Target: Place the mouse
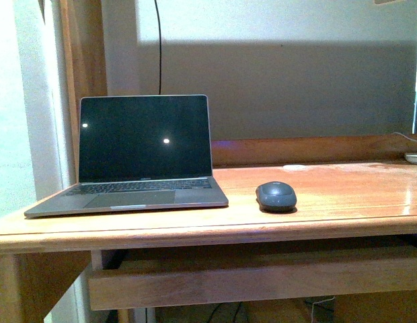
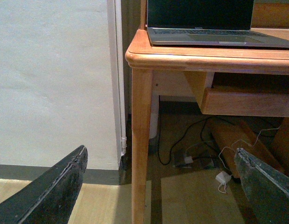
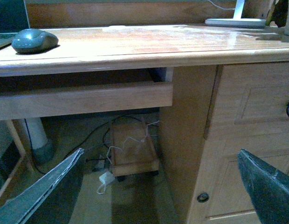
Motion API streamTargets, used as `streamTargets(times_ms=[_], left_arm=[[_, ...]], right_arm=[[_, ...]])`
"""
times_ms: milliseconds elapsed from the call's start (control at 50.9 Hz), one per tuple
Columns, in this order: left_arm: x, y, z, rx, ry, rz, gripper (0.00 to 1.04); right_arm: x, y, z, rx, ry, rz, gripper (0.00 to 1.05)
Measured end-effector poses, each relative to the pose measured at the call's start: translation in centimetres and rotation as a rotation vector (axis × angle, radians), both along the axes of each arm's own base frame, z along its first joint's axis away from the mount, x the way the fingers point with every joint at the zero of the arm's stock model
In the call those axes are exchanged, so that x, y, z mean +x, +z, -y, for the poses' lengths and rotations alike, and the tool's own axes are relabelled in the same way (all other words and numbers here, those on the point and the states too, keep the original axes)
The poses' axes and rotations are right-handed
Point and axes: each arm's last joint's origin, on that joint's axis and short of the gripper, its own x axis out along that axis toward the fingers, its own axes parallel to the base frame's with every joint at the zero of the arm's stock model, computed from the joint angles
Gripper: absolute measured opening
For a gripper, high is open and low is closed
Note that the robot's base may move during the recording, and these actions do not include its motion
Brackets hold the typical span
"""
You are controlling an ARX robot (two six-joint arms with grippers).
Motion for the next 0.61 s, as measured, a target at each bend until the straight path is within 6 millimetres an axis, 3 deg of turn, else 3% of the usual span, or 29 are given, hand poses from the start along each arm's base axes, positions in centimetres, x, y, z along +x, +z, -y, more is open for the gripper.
streamTargets(times_ms=[609], left_arm=[[0.00,0.00,0.00,0.000,0.000,0.000,0.97]], right_arm=[[0.00,0.00,0.00,0.000,0.000,0.000,0.97]])
